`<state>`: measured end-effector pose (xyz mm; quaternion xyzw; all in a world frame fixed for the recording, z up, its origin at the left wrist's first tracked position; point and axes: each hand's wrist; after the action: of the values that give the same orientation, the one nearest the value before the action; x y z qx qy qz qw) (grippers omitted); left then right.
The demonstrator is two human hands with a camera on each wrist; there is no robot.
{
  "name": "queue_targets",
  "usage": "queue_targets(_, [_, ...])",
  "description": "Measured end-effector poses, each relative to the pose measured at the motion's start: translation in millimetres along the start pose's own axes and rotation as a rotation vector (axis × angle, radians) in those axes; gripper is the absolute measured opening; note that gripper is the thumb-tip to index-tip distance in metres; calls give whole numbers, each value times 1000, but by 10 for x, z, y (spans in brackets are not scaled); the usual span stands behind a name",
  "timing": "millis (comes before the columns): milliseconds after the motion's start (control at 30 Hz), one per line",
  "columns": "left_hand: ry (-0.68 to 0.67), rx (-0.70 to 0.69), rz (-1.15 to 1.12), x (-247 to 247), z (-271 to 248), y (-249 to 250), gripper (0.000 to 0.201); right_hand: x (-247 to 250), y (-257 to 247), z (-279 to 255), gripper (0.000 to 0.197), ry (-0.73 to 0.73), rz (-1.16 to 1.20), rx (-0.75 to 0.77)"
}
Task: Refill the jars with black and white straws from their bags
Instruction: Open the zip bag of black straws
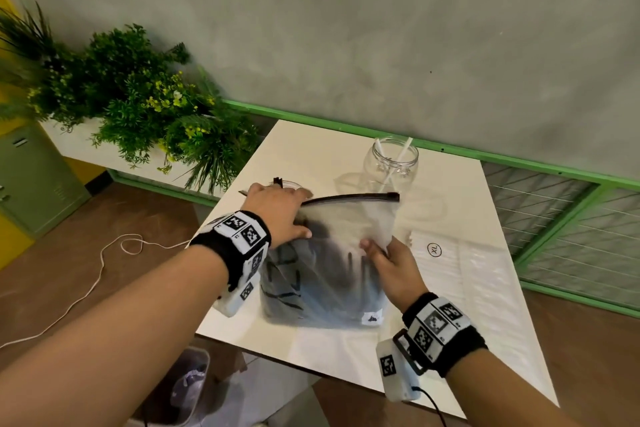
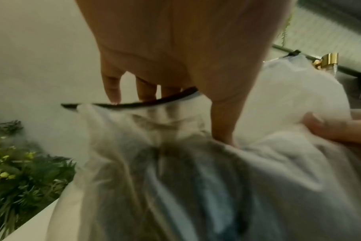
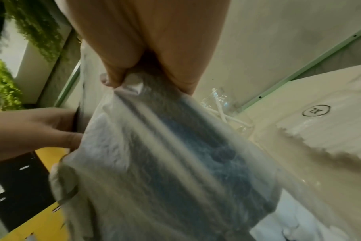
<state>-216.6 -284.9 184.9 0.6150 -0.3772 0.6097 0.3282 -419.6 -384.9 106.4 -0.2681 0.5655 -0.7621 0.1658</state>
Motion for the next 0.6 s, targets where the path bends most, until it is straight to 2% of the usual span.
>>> queue_targets(67, [74, -19, 12, -1, -36, -43, 40, 54, 14, 7, 12, 44, 39, -45])
queue_targets(200, [109, -47, -156, 19, -129, -23, 15, 165, -25, 15, 15, 62, 96, -77])
queue_targets(367, [276, -110, -377, 150, -216, 83, 19, 260, -191, 43, 12, 75, 135, -35])
queue_targets(500, [144, -197, -573, 179, -225, 118, 24, 320, -222, 40, 15, 54, 88, -86])
queue_targets(600, [127, -173, -668, 194, -196, 121, 21, 354, -369, 19, 19, 87, 126, 18])
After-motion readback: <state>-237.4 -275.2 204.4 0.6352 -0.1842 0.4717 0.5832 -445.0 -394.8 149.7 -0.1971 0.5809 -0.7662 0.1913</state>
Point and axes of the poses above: each hand's wrist, its own z-axis towards the middle knuckle, its own x-axis out of the back of the hand, y = z × x, and after that the axes turned 8 degrees about x, right-handed
